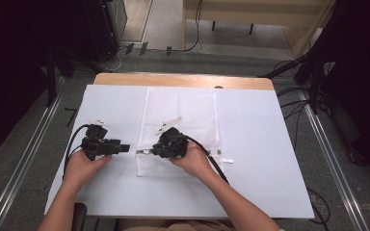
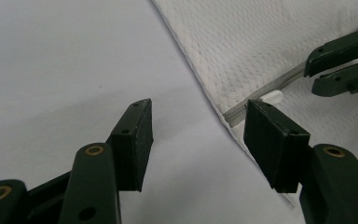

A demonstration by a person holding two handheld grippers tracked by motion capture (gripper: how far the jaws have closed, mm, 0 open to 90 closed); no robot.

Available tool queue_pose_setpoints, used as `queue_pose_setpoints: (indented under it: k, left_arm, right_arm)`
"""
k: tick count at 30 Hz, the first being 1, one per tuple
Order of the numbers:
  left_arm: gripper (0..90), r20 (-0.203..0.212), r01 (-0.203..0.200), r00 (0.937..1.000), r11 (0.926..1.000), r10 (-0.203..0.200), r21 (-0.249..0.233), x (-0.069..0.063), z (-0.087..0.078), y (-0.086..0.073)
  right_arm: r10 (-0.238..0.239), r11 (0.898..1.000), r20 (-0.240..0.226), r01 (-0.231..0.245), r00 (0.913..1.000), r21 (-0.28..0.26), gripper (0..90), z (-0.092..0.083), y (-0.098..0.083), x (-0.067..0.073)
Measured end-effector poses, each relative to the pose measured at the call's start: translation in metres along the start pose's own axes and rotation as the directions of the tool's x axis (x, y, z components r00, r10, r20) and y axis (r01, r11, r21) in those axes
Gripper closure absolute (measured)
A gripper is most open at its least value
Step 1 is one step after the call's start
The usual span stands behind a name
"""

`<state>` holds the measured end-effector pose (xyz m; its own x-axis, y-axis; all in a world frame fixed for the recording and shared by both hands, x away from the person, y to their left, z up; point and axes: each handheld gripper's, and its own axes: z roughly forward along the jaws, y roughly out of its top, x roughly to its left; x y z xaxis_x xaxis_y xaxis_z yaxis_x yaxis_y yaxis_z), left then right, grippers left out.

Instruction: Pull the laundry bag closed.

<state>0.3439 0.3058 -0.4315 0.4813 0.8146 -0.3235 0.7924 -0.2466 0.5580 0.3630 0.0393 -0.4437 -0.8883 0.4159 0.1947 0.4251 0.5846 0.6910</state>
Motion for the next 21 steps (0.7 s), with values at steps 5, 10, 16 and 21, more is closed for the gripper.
queue_pose_setpoints:
  k: [5,10,16,21]
  left_arm:
    - [42.6,0.001,0.001,1.0000,1.0000,-0.001,0.000,0.000,0.000,0.000]
    - [42.6,0.001,0.001,1.0000,1.0000,-0.001,0.000,0.000,0.000,0.000]
    - [42.7,0.002,0.001,1.0000,1.0000,-0.001,0.001,0.000,0.000,0.000]
    - [42.7,0.001,0.001,1.0000,1.0000,-0.001,0.002,0.001,0.000,0.000]
  right_arm:
    - [0.007,1.000,-0.015,-0.007,0.9999,-0.002,79.6,0.007,0.004,0.000]
    - [0.004,1.000,-0.017,-0.004,0.9999,-0.001,79.5,0.011,0.008,0.002]
    - [0.010,1.000,-0.012,-0.010,0.9999,0.009,80.0,0.018,0.008,0.001]
    - [0.016,1.000,-0.024,-0.015,0.9996,0.019,79.1,0.027,0.008,0.000]
